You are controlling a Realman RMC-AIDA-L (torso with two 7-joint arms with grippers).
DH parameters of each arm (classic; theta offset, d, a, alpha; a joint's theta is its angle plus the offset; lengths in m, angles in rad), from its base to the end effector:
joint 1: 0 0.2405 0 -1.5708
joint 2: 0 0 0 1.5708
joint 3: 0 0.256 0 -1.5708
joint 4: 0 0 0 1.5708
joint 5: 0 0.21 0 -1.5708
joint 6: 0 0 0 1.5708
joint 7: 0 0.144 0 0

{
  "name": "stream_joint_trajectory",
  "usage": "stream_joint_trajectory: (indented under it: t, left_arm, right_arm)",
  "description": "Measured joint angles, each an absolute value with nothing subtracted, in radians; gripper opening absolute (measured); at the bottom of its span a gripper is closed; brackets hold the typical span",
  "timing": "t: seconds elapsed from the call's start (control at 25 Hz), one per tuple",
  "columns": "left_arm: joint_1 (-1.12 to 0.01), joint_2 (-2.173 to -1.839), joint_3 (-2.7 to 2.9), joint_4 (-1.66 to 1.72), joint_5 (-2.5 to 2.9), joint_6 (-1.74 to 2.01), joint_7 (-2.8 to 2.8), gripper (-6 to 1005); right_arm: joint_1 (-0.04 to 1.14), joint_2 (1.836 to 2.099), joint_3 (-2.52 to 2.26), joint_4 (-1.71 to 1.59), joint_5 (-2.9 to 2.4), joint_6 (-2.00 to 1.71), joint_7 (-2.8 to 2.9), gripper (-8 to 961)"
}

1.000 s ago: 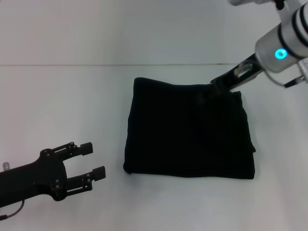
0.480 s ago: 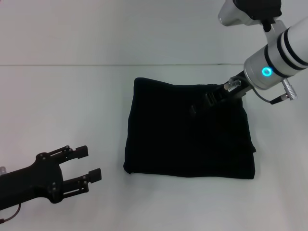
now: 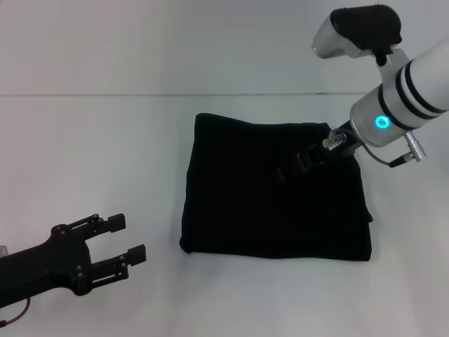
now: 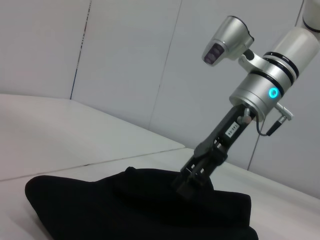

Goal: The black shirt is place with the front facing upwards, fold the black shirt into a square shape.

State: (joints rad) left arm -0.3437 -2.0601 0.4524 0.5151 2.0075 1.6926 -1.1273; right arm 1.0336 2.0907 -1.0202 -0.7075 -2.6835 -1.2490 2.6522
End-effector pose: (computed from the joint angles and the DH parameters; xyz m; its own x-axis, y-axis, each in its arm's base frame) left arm -0.3230 0.2589 0.0110 0.6876 0.3159 0.6538 0.5542 -0.8101 -0.1913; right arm 0.1513 0.4374 -0.0343 0.5830 -0.8123 -0.0165 -0.7392 -0.5219 -0.4257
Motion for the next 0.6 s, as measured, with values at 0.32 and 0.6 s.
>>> stream_joint_trajectory:
  t: [0.32, 0.6]
  left_arm:
    - [-0.348, -2.060, 0.453, 0.513, 2.008, 1.678, -1.126, 769]
    - [-0.350, -2.060, 0.453, 0.512, 2.008, 1.678, -1.126, 766]
  right_arm:
    - [1.034, 2.092, -1.020, -0.664, -2.682, -1.227, 2.637, 691]
    - [1.025, 2.089, -1.014, -0.674, -2.683, -1.226, 2.644, 612]
